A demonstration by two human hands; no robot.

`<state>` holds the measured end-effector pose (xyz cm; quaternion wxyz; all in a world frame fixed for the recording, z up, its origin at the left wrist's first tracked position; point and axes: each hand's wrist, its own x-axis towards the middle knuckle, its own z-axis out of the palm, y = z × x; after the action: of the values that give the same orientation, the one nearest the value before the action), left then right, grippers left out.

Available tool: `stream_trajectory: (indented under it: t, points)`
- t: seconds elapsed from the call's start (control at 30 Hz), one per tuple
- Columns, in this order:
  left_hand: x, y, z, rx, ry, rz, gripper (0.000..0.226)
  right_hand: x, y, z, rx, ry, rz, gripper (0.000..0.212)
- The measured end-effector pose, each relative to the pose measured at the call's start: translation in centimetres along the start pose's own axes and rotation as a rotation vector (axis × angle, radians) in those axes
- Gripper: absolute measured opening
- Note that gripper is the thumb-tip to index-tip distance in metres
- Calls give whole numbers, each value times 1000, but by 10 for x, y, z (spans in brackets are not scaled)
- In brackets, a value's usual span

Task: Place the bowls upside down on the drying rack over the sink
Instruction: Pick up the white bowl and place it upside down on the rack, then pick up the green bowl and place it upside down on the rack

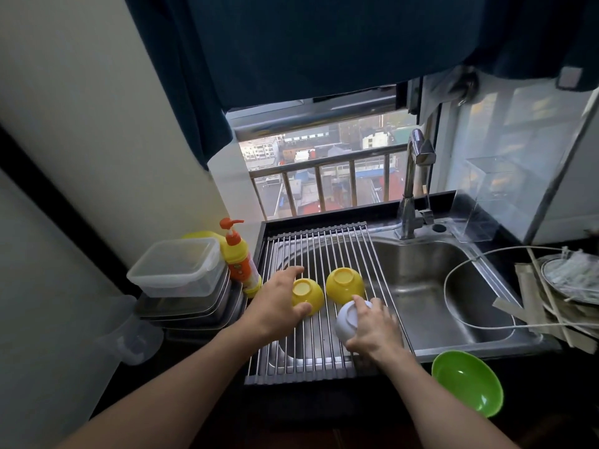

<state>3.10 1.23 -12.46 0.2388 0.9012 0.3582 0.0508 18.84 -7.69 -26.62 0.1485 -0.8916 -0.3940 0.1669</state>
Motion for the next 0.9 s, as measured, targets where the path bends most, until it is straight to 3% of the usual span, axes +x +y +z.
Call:
stream_trajectory:
  t: [0.3,0.5,0.63,0.9]
  points:
    - [-10,-25,13,278,28,156,83,-16,15,-24,-94,65,31,120]
    - [-16,-41,30,430,-47,158,83,-72,64,-56,-401,-299,185,127]
    - [-21,-48,52,468,-170,128,85,-92,83,-55,-517,-360,251,126]
    - [-30,-56,73,407,-395,0,88,-104,89,-55,-415,-194,212,79]
